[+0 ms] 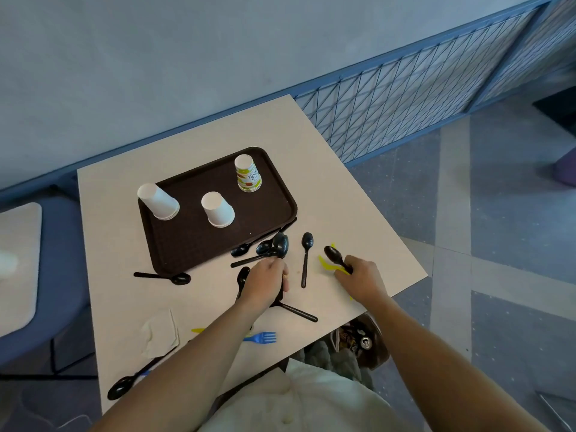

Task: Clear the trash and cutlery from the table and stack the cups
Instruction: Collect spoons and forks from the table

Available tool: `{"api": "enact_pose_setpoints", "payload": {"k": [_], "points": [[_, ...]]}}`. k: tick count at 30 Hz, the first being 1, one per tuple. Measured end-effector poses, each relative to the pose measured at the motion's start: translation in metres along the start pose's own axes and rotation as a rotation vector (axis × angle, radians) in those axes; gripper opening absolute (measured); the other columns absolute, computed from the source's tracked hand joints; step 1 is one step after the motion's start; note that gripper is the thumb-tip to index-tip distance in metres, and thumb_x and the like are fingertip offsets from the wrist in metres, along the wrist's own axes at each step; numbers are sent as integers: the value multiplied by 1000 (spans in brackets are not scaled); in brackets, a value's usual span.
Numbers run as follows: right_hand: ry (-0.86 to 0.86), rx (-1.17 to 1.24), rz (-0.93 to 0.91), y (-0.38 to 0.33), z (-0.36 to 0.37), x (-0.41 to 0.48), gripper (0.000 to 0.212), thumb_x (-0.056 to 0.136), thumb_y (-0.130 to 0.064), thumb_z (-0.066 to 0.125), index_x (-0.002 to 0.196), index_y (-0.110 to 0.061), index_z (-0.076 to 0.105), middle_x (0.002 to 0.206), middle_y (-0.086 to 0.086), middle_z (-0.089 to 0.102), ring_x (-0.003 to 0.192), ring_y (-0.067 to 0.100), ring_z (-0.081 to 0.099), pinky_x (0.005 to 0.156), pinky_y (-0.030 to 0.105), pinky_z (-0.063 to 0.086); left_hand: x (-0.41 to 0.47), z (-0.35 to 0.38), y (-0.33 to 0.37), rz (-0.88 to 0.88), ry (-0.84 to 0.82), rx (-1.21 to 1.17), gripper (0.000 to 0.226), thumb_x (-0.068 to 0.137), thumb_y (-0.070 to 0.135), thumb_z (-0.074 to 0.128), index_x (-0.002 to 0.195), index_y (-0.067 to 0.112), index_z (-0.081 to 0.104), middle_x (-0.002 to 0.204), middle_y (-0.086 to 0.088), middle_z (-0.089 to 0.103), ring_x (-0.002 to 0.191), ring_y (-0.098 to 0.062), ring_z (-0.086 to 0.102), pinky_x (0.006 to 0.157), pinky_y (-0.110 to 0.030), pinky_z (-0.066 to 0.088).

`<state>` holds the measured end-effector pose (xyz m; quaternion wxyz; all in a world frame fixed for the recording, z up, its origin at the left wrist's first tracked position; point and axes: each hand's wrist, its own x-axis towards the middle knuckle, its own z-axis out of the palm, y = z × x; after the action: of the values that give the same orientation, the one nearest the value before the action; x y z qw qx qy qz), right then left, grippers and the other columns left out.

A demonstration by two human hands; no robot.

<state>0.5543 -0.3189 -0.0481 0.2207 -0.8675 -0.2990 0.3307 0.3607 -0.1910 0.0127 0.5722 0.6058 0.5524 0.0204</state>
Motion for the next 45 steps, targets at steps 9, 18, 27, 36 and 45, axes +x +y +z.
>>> {"api": "enact_pose_setpoints", "payload": {"k": [9, 18, 27, 36, 45], "points": [[29, 354, 97, -15, 6, -28, 19, 103, -16, 40, 122, -20, 36, 94, 8, 54, 73, 20, 52, 61, 32, 42, -37, -12, -12, 35, -45, -191, 24, 101, 26, 48, 81, 15, 57, 55, 2, 36, 46, -14, 31, 45, -26, 25], [-118, 785, 138, -23, -5, -87, 29, 109, -21, 35, 119, -25, 61, 75, 5, 49, 50, 12, 33, 46, 27, 27, -73, -9, -28, 116, -153, -243, 29, 112, 37, 42, 116, 28, 69, 64, 6, 44, 53, -10, 39, 50, -26, 33], [-325, 878, 163, 17, -39, -109, 27, 108, -17, 38, 124, -12, 59, 68, 1, 37, 52, 13, 22, 41, 25, 16, -93, 33, -22, 6, -201, -338, 34, 111, 32, 40, 121, 13, 66, 61, 7, 33, 49, -8, 22, 46, -25, 16], [-400, 743, 224, 122, -97, -127, 12, 98, -11, 35, 101, -16, 46, 62, -3, 35, 49, 12, 18, 47, 24, 9, -119, 152, -20, -128, -137, -397, 52, 105, 27, 25, 104, 5, 72, 62, 3, 39, 51, -12, 28, 51, -30, 23], [-468, 612, 270, 236, -126, -134, 25, 98, -4, 34, 102, -16, 55, 61, 0, 42, 46, 12, 29, 47, 21, 20, -154, 272, -23, -295, -106, -530, 19, 108, 16, 46, 105, 8, 64, 66, -2, 49, 49, -11, 47, 41, -21, 35]]}}
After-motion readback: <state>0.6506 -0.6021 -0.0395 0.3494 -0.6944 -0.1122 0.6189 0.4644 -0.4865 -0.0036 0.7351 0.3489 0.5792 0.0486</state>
